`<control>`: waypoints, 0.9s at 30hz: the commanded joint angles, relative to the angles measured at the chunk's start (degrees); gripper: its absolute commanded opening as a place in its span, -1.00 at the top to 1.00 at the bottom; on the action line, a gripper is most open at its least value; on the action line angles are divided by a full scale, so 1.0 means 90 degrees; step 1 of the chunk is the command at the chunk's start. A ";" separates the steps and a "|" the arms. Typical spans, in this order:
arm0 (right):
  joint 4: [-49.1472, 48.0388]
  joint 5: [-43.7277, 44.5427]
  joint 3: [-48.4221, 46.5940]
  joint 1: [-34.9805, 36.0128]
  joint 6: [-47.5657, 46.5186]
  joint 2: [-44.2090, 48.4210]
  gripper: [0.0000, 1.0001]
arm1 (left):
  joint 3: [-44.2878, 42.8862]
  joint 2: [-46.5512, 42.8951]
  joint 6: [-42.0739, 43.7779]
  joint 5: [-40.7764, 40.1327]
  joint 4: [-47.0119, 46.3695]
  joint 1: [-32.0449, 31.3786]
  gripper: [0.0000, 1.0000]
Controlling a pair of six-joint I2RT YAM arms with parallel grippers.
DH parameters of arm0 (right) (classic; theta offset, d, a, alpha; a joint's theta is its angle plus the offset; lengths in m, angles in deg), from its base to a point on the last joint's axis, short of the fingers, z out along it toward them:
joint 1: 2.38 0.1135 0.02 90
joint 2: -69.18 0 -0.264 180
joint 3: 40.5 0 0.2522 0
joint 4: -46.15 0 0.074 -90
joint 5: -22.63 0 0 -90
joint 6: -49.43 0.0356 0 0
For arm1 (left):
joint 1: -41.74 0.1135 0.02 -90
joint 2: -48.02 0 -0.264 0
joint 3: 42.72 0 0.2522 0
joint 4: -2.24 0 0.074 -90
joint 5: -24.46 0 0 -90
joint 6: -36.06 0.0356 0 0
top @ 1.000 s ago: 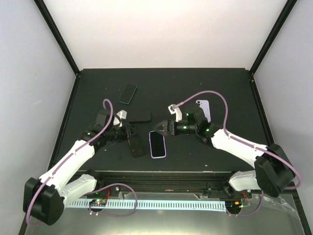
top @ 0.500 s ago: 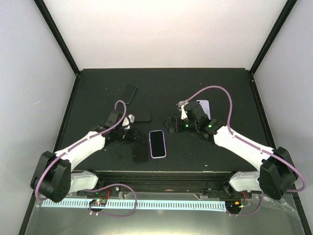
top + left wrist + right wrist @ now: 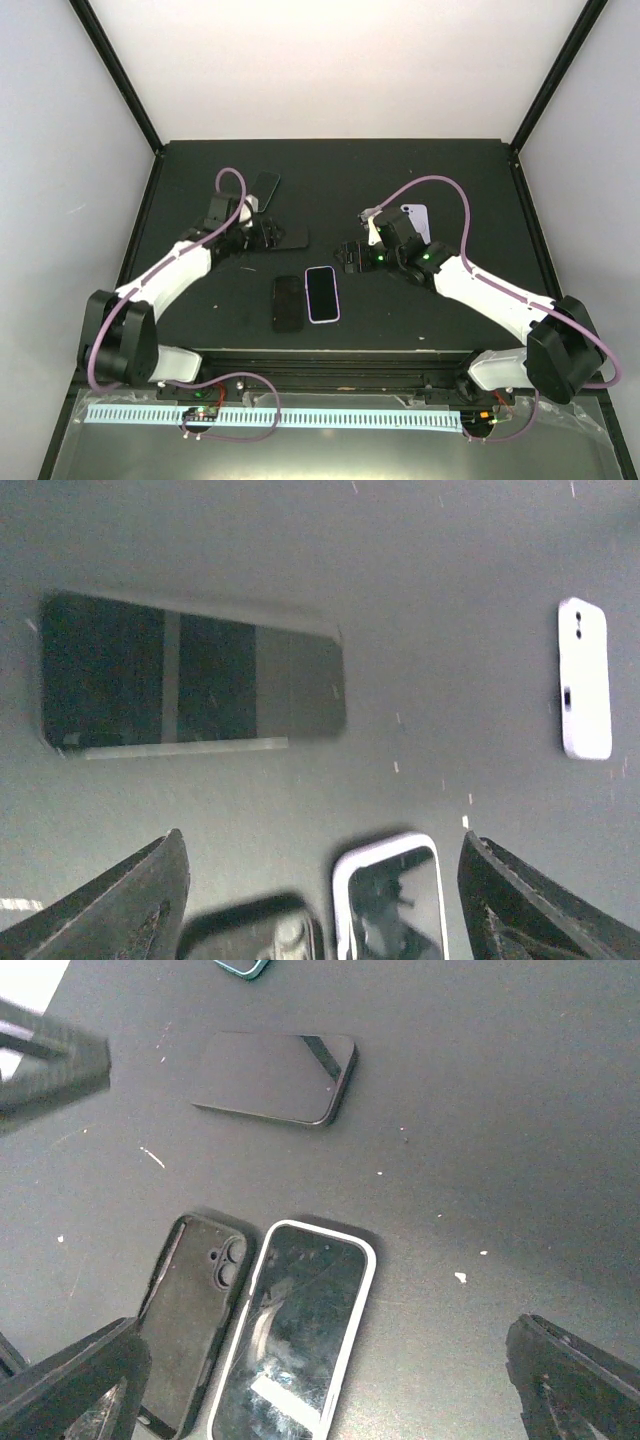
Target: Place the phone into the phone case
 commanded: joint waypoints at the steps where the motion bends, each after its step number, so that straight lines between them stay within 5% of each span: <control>1: -0.0130 -0.0191 -0.0089 -0.0041 -0.0139 0.0058 -0.94 | -0.0795 0.0724 0.0640 -0.0234 -0.0386 0.0432 -0.57; 12: -0.0314 -0.0360 0.0039 -0.0034 -0.0236 0.0241 -0.94 | -0.3218 0.3359 0.1785 0.0193 0.0383 0.0788 -0.76; 27: -0.0180 -0.0373 0.0071 -0.0036 -0.0307 0.0493 -0.93 | -0.3707 0.4713 0.1972 0.0291 0.0767 0.0907 -0.76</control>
